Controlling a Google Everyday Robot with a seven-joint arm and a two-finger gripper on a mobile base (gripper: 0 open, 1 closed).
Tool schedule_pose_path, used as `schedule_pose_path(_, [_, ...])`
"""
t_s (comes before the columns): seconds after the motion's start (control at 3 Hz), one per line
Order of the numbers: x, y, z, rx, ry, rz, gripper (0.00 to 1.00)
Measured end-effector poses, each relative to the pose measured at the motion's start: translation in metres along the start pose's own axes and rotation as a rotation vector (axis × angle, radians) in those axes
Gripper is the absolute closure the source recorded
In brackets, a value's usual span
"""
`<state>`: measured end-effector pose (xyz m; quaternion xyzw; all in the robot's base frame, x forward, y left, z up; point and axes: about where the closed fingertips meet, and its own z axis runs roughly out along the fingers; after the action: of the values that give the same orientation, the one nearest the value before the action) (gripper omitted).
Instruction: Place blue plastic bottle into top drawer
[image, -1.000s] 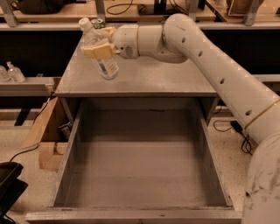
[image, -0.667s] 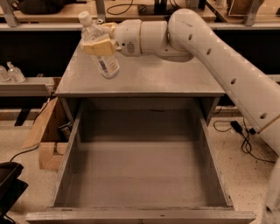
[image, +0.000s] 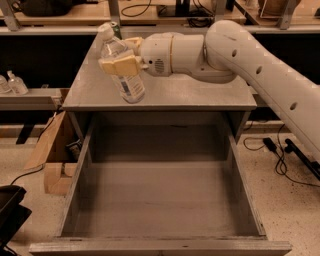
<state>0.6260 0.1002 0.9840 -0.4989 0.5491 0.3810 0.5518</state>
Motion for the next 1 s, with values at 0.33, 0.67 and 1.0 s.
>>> schedule_pose_path(0.33, [0.014,0.020,-0.003,0.016,-0.017,0.016,1.00])
schedule_pose_path(0.67, [0.037,0.057,-0.013,0.070,-0.074,0.042,1.00])
schedule_pose_path(1.0, [0.102,0.107,-0.016,0.051,-0.137,0.087,1.00])
